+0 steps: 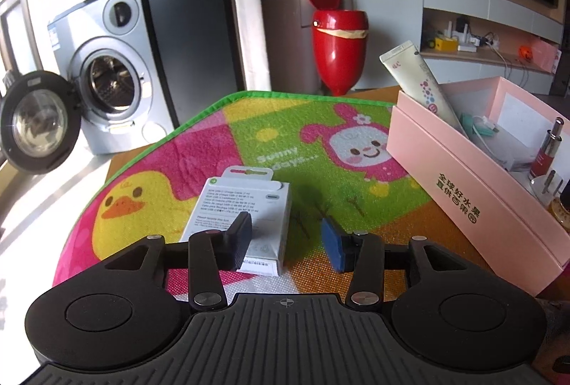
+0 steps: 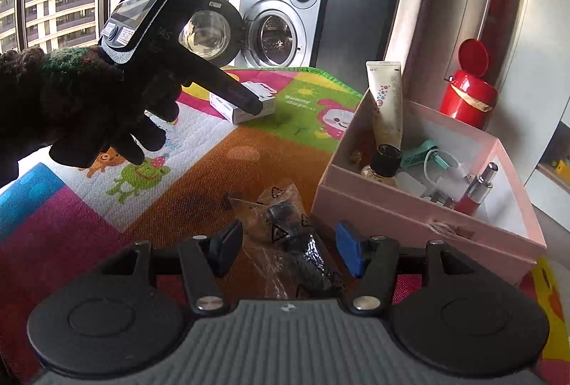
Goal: Organize rigid objects
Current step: 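Grasp the white packaging box with the left tool while the right tool reaches the plastic bag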
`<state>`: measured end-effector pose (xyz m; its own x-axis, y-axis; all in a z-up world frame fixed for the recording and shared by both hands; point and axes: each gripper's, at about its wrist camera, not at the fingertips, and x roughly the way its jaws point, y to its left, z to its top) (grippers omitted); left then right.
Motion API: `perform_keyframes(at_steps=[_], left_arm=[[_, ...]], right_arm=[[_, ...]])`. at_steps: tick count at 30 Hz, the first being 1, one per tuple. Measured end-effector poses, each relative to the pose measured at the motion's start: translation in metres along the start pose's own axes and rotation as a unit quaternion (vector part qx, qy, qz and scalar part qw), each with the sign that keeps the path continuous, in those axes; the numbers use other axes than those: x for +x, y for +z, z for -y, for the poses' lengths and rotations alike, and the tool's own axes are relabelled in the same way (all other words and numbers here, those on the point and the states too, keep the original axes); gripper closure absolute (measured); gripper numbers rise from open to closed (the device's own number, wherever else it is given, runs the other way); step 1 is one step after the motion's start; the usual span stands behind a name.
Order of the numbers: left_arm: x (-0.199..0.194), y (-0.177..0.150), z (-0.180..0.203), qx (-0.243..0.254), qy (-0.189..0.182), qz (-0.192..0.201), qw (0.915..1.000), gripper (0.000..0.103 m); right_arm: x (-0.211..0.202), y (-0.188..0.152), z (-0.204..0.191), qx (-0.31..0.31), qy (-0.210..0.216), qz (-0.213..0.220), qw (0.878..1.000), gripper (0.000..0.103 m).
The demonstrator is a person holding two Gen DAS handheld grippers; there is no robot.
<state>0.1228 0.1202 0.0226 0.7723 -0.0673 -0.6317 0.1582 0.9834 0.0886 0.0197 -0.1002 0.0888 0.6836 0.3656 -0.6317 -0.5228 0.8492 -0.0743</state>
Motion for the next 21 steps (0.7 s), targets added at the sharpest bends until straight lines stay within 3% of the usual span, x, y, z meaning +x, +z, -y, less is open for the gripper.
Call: perform_keyframes(at_steps=[3, 5, 9, 12, 14, 17, 21], left_arm=[[0.003, 0.000, 0.007, 0.008, -0.007, -0.004, 0.9999, 0.028], [0.005, 0.001, 0.012, 0.018, -0.009, -0.006, 0.9998, 0.022], [-0.002, 0.003, 0.001, 0.002, -0.040, 0.006, 0.9992, 0.026], [-0.009, 0.006, -0.015, -0.010, 0.003, 0.033, 0.9994, 0.029], [-0.006, 0.010, -0.026, -0.021, 0.013, 0.027, 0.9993, 0.029], [0.008, 0.012, -0.041, -0.045, -0.012, -0.005, 0.9989, 0.029], [0.017, 0.013, -0.043, -0.049, -0.016, 0.003, 0.9987, 0.026]], right_arm=[[0.005, -0.011, 0.014, 0.034, 0.007, -0.014, 0.999, 0.043], [0.010, -0.019, 0.019, 0.058, 0.013, -0.021, 0.998, 0.042], [0.006, -0.027, 0.026, 0.083, 0.016, -0.017, 0.996, 0.038], [0.007, -0.029, 0.029, 0.093, 0.022, -0.014, 0.995, 0.037], [0.008, -0.028, 0.028, 0.091, 0.024, -0.015, 0.995, 0.034], [0.008, -0.028, 0.028, 0.091, 0.025, -0.014, 0.995, 0.033], [0.008, -0.028, 0.028, 0.092, 0.027, -0.014, 0.995, 0.033]])
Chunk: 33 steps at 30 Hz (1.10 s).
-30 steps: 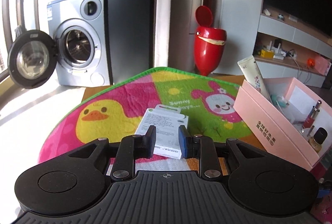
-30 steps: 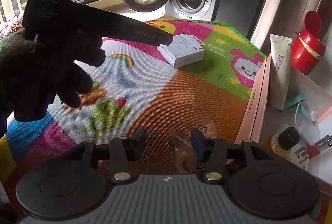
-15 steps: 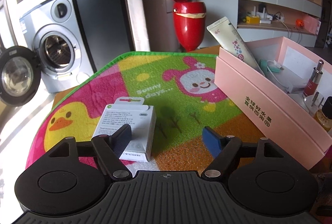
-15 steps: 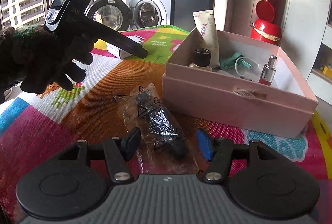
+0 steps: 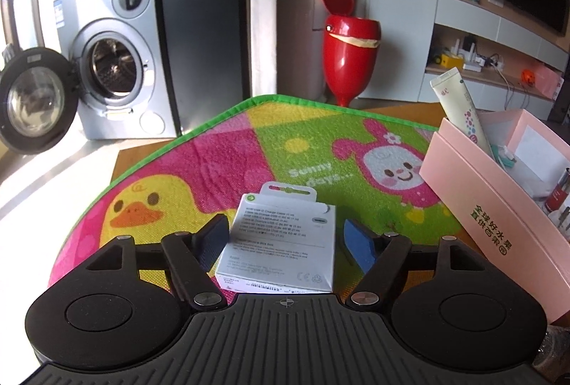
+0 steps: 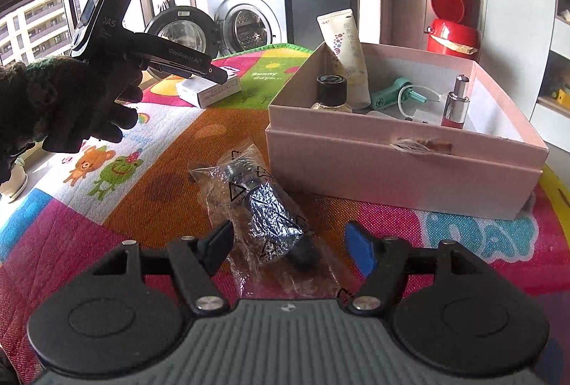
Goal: Organize rigid objects
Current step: 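Grasp the white packaging box with the left tool while the right tool reaches the plastic bag, then lift the white box with the left tool while the right tool grasps the clear bag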
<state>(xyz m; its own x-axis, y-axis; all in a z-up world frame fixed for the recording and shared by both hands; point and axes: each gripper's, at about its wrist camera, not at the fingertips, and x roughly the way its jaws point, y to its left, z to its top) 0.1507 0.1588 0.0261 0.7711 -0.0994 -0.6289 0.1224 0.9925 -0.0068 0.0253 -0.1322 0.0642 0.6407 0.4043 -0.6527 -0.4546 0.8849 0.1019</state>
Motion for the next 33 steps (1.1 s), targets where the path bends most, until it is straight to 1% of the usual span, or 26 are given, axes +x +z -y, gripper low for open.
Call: perform_keyframes(at_steps=[4, 6, 8, 15, 18, 25, 29, 33], left_arm=[[0.0053, -0.0006, 0.0047, 0.002, 0.009, 0.009, 0.9999, 0.026], [0.0075, -0.0020, 0.0070, 0.013, 0.020, 0.010, 0.9997, 0.026], [0.0080, -0.0021, 0.0062, 0.020, 0.022, 0.008, 0.9995, 0.026], [0.0025, -0.0051, 0.0105, 0.044, 0.020, 0.000, 0.9988, 0.026], [0.0023, -0.0052, 0.0092, 0.034, 0.024, 0.002, 0.9991, 0.027], [0.0046, -0.0002, 0.0058, -0.006, 0.059, 0.001, 0.9982, 0.028], [0.0045, 0.0006, 0.0079, -0.004, 0.066, 0.001, 0.9978, 0.028], [0.0060, -0.0014, 0.0104, 0.010, 0.082, 0.004, 0.9965, 0.028]], right_arm=[[0.0017, 0.0006, 0.0006, 0.000, 0.007, -0.002, 1.000, 0.027], [0.0019, 0.0005, 0.0000, -0.001, 0.007, -0.002, 1.000, 0.027], [0.0020, 0.0002, -0.0007, -0.002, 0.005, -0.003, 1.000, 0.027], [0.0022, 0.0002, -0.0011, -0.005, 0.003, -0.003, 1.000, 0.027], [0.0022, 0.0001, -0.0012, -0.004, 0.003, -0.003, 1.000, 0.027], [0.0016, -0.0007, -0.0006, -0.001, -0.006, -0.001, 1.000, 0.027], [0.0012, -0.0010, 0.0003, 0.000, -0.008, 0.000, 1.000, 0.026], [0.0007, -0.0011, 0.0012, 0.002, -0.007, 0.000, 1.000, 0.026]])
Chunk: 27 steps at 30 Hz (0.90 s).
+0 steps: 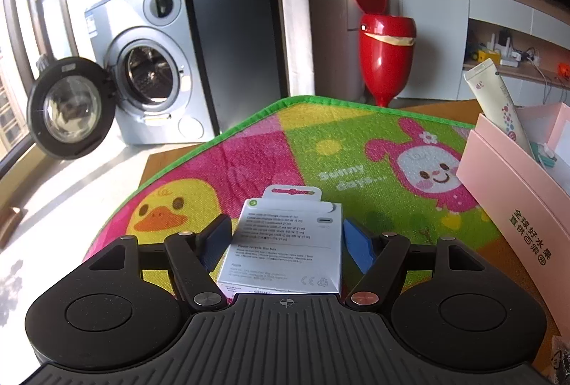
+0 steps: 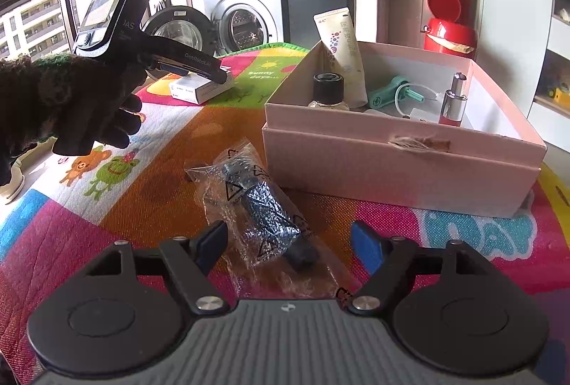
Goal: Organize rigid objects
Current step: 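Lift the white box with the left tool while the right tool grasps the clear bag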
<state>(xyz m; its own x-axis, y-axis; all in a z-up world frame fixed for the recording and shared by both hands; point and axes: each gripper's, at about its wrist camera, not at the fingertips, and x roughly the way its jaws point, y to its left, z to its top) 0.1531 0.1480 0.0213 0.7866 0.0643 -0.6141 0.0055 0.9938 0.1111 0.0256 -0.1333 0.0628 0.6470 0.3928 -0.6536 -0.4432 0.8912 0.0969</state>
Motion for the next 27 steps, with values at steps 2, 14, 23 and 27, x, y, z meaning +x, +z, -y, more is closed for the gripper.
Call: perform_keyframes(at_steps=[2, 14, 23, 27], left_arm=[[0.000, 0.000, 0.002, 0.005, 0.005, 0.002, 1.0000, 0.028], [0.006, -0.006, -0.009, 0.009, -0.002, 0.014, 0.9999, 0.025], [0.009, -0.010, -0.019, -0.008, -0.037, 0.012, 0.9992, 0.025], [-0.004, -0.014, -0.020, -0.015, -0.050, 0.028, 0.9983, 0.026]], right_arm=[[-0.001, 0.000, 0.000, 0.001, 0.001, 0.000, 1.000, 0.026], [0.000, 0.000, 0.001, 0.004, 0.005, 0.000, 1.000, 0.025], [0.001, 0.001, -0.001, 0.003, 0.007, -0.001, 1.000, 0.023], [0.001, 0.001, -0.001, 0.002, 0.007, -0.002, 1.000, 0.023]])
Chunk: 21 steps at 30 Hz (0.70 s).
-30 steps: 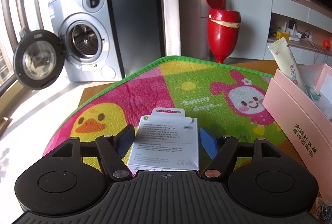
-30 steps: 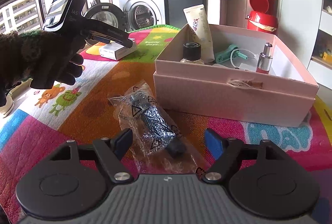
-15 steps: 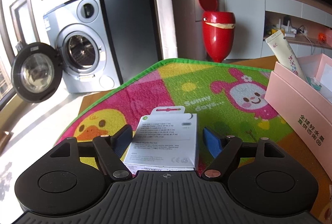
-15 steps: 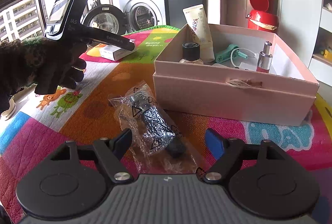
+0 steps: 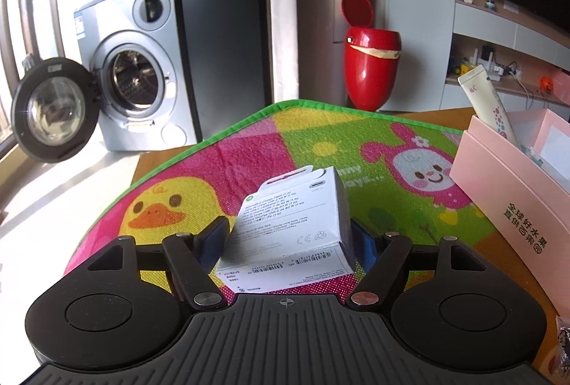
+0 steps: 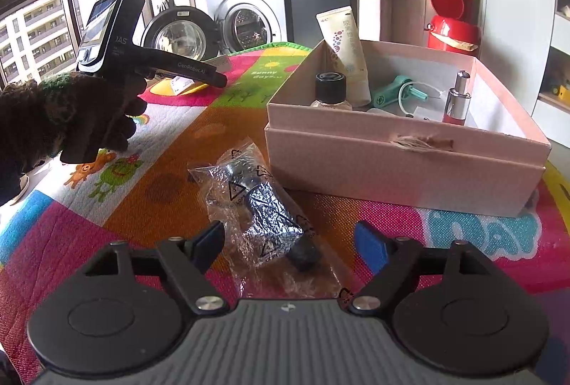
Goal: Organize rigid objects
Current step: 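Lift the white box with the left tool while the right tool grasps the clear bag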
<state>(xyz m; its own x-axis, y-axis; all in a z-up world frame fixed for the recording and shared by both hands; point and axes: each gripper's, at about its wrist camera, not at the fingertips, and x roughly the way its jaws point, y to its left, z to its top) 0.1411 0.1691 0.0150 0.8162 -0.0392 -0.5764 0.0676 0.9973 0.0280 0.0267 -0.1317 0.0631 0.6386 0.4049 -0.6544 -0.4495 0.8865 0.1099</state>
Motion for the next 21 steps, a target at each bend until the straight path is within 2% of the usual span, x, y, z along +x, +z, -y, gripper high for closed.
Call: perform_keyframes(at_steps=[2, 3, 4, 6, 12, 17, 20, 21], left_arm=[[-0.014, -0.004, 0.000, -0.010, -0.017, 0.010, 0.9998, 0.030], [-0.023, -0.008, 0.002, -0.014, -0.025, 0.015, 0.9995, 0.051], [-0.034, -0.012, 0.004, -0.014, -0.031, 0.018, 0.9992, 0.066], [-0.055, -0.021, 0.010, -0.017, -0.037, 0.014, 0.9991, 0.076], [-0.105, -0.060, 0.023, -0.012, -0.080, 0.003, 0.9967, 0.076], [-0.131, -0.075, 0.030, -0.023, -0.103, 0.001, 0.9945, 0.076], [-0.137, -0.078, 0.040, -0.007, -0.097, 0.012, 0.9952, 0.076], [-0.139, -0.078, 0.043, -0.008, -0.099, 0.014, 0.9949, 0.076]], right_arm=[[0.000, 0.000, 0.000, 0.000, 0.000, -0.001, 1.000, 0.023], [0.000, 0.000, 0.000, -0.002, -0.001, -0.002, 1.000, 0.023], [0.001, 0.000, -0.001, -0.004, 0.000, -0.003, 1.000, 0.023], [0.002, 0.002, -0.002, -0.009, 0.004, -0.006, 1.000, 0.023], [0.007, 0.015, -0.011, -0.029, 0.000, 0.003, 1.000, 0.027], [0.008, 0.022, -0.022, -0.050, 0.017, -0.012, 0.999, 0.063], [0.004, 0.022, -0.028, -0.058, 0.022, -0.022, 0.998, 0.080], [0.003, 0.022, -0.028, -0.058, 0.023, -0.024, 0.998, 0.082]])
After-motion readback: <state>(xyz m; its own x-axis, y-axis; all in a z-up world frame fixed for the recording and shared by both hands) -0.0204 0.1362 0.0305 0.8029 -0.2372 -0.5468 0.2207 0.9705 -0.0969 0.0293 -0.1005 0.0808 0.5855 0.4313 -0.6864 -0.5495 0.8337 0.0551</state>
